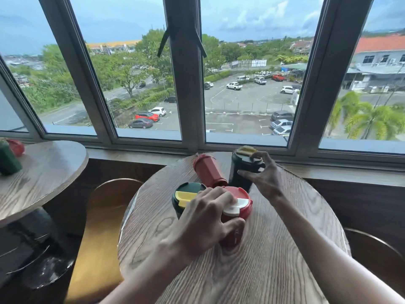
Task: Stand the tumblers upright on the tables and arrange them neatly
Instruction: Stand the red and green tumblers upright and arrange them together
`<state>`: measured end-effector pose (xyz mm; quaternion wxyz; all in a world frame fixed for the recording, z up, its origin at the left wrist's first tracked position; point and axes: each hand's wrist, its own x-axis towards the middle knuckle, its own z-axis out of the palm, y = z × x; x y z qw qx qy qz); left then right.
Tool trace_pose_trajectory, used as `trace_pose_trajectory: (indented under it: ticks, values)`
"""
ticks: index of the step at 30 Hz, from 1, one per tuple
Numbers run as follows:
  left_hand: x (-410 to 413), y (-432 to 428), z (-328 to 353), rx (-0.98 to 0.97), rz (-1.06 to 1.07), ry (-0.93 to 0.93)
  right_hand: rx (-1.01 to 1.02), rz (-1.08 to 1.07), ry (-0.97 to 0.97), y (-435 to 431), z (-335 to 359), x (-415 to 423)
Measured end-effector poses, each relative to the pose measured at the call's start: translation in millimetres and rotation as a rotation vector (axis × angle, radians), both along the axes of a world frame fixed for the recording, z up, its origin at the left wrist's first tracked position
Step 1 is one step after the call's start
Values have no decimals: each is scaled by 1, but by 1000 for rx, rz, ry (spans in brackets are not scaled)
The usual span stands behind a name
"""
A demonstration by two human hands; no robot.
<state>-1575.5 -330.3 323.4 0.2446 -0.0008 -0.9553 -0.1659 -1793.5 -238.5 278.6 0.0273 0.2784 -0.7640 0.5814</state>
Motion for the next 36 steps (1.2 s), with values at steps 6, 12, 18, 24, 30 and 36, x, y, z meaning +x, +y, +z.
trace_pose_trajectory:
  ticks: [6,12,18,24,30,36]
  values:
    - [3,2,-4,-19,54,55,160,23,106,5,-10,35]
    - [5,-41,9,287,321,117,70,-3,-43,5,7,36]
    - [2,-69,16,988,302,-149,31,48,-550,1,23,8]
    - [-6,-86,5,1241,241,-235,70,134,-563,8,32,8]
    - [-11,-95,-4,1277,193,-262,31,128,-527,10,24,22]
    - [-17,-101,-11,1296,147,-265,18,124,-554,9,26,28]
